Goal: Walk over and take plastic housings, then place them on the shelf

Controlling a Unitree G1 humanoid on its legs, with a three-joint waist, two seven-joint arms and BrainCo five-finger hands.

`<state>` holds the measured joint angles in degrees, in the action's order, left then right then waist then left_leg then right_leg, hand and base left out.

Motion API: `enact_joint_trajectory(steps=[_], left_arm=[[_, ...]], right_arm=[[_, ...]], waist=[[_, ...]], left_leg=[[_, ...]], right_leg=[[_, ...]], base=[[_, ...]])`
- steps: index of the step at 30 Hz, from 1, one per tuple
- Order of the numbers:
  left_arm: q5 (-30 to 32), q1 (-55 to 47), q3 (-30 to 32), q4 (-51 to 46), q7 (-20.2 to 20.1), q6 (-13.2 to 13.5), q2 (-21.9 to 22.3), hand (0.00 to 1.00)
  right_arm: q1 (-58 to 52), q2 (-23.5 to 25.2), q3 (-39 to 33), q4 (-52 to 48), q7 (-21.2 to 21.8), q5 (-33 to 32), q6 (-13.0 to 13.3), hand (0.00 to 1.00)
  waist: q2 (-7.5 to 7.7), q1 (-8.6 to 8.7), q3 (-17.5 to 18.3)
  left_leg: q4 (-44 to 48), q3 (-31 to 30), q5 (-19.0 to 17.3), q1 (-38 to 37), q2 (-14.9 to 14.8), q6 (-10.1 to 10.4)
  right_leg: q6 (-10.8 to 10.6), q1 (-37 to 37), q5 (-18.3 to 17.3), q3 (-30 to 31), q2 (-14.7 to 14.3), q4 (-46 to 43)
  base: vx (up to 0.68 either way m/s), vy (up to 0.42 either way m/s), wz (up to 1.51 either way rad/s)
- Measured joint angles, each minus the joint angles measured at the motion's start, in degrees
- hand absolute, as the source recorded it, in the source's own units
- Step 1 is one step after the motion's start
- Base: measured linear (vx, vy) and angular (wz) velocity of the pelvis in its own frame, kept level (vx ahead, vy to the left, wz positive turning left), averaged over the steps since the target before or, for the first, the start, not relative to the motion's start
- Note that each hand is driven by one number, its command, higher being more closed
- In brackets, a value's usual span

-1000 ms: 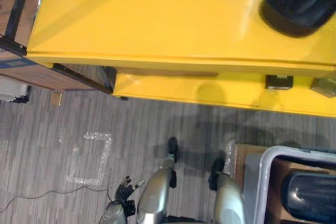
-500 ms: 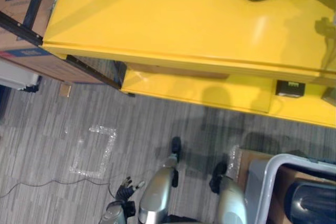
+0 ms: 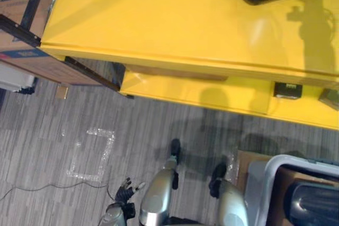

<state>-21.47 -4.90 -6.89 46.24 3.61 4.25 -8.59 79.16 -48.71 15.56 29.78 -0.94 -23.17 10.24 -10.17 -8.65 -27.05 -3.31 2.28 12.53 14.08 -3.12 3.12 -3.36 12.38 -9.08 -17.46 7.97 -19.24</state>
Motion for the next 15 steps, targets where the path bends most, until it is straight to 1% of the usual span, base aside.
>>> enact_joint_trajectory(steps=[3,4,5,7,11,14,15], left_arm=[[0.05,0.83,1.09,-0.08,-0.10,-0.13,0.04,0.00],[0.05,0.87,1.33,-0.09,-0.08,-0.26,0.04,0.00],[0.05,0.91,1.79,-0.10,-0.04,-0.79,0.02,0.00],[0.05,0.90,2.09,-0.08,0.03,-1.42,0.01,0.00],[0.19,0.98,2.13,-0.23,-0.04,-1.95,0.01,0.00],[1.71,1.10,2.10,-0.37,-0.01,-1.95,0.01,0.00],[1.72,1.17,2.10,-0.37,0.02,-1.95,0.01,0.00]], right_arm=[[-0.01,3.10,0.69,1.33,4.60,-3.20,-6.65,0.00],[-0.01,3.42,0.94,1.68,5.03,-3.36,-7.49,0.00],[-0.01,3.79,1.16,2.66,5.89,-3.57,-9.30,0.00],[0.00,3.84,1.34,4.34,6.93,-3.60,-12.02,0.00],[0.00,3.85,1.34,8.04,7.47,-4.84,-15.85,0.00],[0.02,3.97,1.39,11.63,7.14,-4.90,-17.59,0.00],[0.03,3.97,1.39,12.25,6.99,-4.92,-17.75,0.00]], waist=[[0.44,-0.23,-0.29],[0.52,-0.23,-0.34],[0.64,-0.27,-0.42],[0.92,-0.37,-0.61],[1.38,-0.39,-0.90],[1.39,-0.61,-0.90],[1.40,-0.68,-0.90]], left_leg=[[0.31,-0.28,0.00,-0.04,-0.11,0.00],[0.32,-0.29,0.00,-0.04,-0.11,0.00],[0.37,-0.34,0.00,-0.04,-0.11,0.00],[0.39,-0.35,0.00,-0.03,-0.10,0.00],[0.57,-0.36,0.00,-0.02,-0.30,0.00],[0.78,-0.50,0.00,-0.02,-0.60,0.01],[0.79,-0.50,0.00,-0.02,-0.67,0.01]], right_leg=[[0.09,-0.33,0.18,-0.24,-0.14,0.03],[0.10,-0.36,0.21,-0.27,-0.14,0.06],[0.06,-0.50,0.29,-0.35,-0.15,0.19],[0.02,-0.59,0.45,-0.39,-0.18,0.35],[0.07,-0.96,0.92,-0.40,-0.52,1.05],[0.17,-1.53,1.35,-0.63,-0.93,1.93],[0.21,-1.55,1.41,-0.64,-1.00,2.00]], base=[[0.00,-0.005,0.01],[0.00,0.000,0.00],[0.00,0.000,0.00],[0.00,0.000,0.00],[0.00,0.000,0.00],[0.00,0.000,0.00],[0.00,0.000,0.00]])
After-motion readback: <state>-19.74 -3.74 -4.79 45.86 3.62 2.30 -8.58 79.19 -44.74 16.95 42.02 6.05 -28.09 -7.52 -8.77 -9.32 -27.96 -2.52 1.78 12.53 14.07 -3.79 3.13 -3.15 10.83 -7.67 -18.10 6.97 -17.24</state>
